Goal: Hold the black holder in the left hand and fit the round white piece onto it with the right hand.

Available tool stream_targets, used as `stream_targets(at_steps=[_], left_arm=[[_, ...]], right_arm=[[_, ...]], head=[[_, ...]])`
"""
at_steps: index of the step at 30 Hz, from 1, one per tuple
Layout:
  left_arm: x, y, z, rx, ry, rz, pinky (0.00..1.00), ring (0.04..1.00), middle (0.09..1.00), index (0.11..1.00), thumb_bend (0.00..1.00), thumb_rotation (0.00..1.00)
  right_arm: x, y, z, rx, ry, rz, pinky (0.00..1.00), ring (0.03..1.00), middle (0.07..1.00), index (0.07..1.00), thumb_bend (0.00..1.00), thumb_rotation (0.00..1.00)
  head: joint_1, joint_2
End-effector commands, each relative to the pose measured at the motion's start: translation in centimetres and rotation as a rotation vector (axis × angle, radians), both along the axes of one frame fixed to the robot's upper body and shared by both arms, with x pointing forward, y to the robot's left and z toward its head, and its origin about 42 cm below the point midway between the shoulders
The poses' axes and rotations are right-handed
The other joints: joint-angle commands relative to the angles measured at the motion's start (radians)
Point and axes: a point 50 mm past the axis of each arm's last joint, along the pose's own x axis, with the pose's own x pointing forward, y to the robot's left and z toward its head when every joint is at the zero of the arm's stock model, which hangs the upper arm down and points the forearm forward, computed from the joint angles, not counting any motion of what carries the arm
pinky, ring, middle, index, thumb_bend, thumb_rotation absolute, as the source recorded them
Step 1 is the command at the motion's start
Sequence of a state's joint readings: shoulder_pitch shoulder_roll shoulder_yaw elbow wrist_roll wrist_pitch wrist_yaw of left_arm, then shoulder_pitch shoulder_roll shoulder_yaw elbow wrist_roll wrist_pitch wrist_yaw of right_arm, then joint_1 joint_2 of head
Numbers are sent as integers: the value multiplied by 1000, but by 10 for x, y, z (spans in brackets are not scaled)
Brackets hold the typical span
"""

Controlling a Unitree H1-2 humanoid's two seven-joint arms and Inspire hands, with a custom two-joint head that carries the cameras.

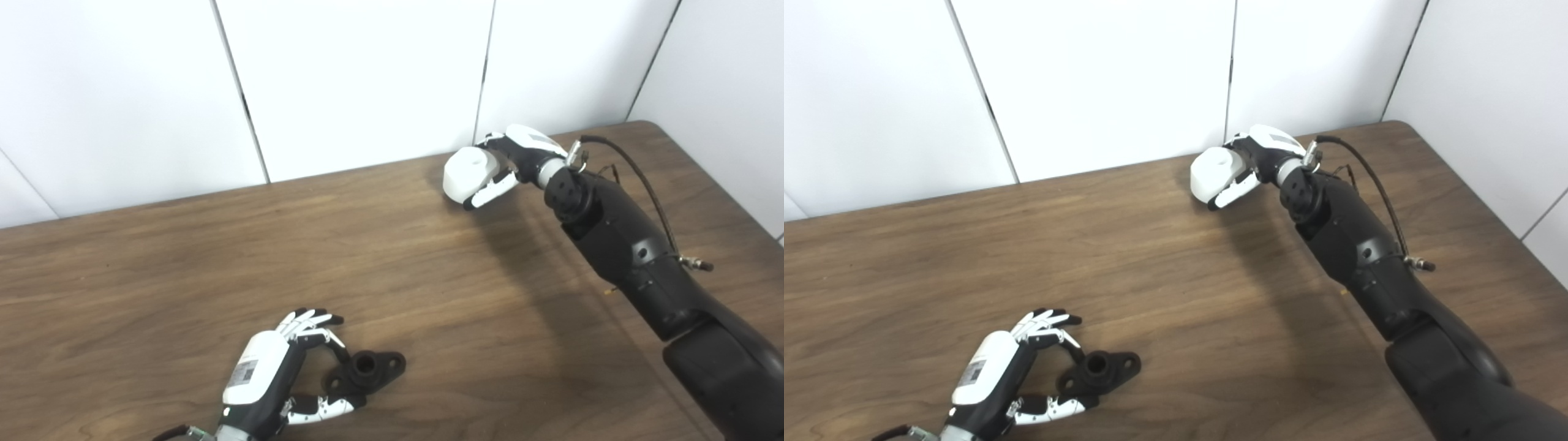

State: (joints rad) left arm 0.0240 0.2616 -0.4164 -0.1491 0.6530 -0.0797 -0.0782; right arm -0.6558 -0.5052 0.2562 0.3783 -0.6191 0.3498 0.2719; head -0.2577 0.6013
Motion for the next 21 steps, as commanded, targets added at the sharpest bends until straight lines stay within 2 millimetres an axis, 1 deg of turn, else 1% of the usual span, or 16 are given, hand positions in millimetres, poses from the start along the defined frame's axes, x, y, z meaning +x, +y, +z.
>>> stream_targets(at_steps=[1,10,16,21], left_arm=[[-15,2,-32,71,176,-14,922,899,823,488,515,45],[-16,2,-31,64,174,-15,925,898,822,488,515,45],[-16,2,-32,71,171,-19,921,897,824,488,515,45],[-16,2,-32,72,172,-17,919,897,822,488,515,45]], right_arm=[[13,2,40,-15,-118,13,1000,1000,965,781,947,372],[12,4,39,-10,-128,24,1000,1000,954,709,936,381],[11,5,37,-7,-135,22,1000,1000,943,692,932,397],[11,7,35,-10,-148,26,994,1000,934,670,909,393]], head=[[1,0],[0,2],[-1,2],[1,5]])
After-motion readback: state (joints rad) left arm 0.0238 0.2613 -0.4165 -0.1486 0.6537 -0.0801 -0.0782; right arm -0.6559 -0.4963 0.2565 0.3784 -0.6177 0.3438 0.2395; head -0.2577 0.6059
